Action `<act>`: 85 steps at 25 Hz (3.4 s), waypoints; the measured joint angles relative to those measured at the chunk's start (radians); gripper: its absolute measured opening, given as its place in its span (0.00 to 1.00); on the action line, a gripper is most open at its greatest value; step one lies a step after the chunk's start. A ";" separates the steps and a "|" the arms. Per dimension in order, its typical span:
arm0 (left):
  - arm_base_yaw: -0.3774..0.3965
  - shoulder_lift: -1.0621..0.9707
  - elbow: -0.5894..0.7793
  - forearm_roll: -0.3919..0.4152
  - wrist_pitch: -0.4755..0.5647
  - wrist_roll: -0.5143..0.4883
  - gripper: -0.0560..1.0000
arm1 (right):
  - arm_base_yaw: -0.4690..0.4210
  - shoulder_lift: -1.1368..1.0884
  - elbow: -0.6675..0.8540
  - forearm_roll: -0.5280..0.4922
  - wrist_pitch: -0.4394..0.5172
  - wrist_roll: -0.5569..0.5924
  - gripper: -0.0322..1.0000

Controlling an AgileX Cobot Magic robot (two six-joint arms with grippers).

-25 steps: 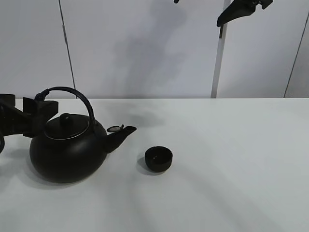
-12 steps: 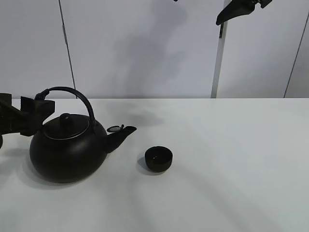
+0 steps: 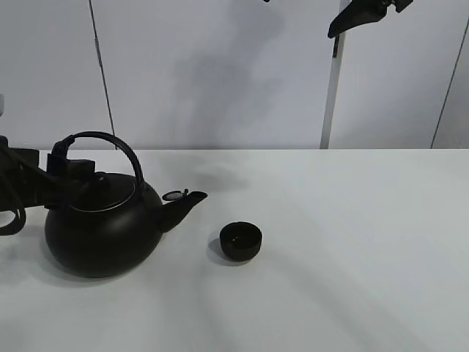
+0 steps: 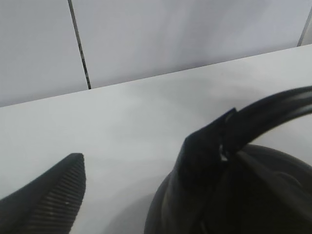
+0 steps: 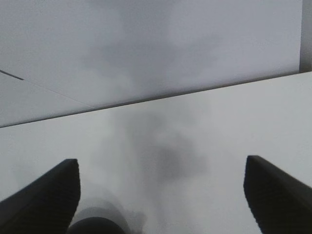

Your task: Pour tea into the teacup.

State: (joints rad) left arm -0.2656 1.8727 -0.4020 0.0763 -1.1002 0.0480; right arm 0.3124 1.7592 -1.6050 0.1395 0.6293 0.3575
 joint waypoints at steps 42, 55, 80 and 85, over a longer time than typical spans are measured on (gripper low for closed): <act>-0.073 0.004 -0.299 0.187 0.255 -0.007 0.14 | 0.000 0.000 0.000 0.000 -0.001 0.001 0.64; -0.081 0.005 -0.345 0.193 0.302 0.033 0.14 | 0.000 0.000 0.000 0.000 -0.001 0.001 0.64; -0.081 0.005 -0.352 0.197 0.346 0.134 0.14 | 0.000 0.000 0.000 0.000 -0.009 0.001 0.64; -0.081 0.006 -0.363 0.216 0.353 0.152 0.14 | 0.000 0.000 0.000 0.000 -0.010 0.001 0.64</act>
State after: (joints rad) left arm -0.3464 1.8790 -0.7646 0.2924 -0.7472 0.2003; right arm 0.3124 1.7592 -1.6050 0.1395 0.6190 0.3585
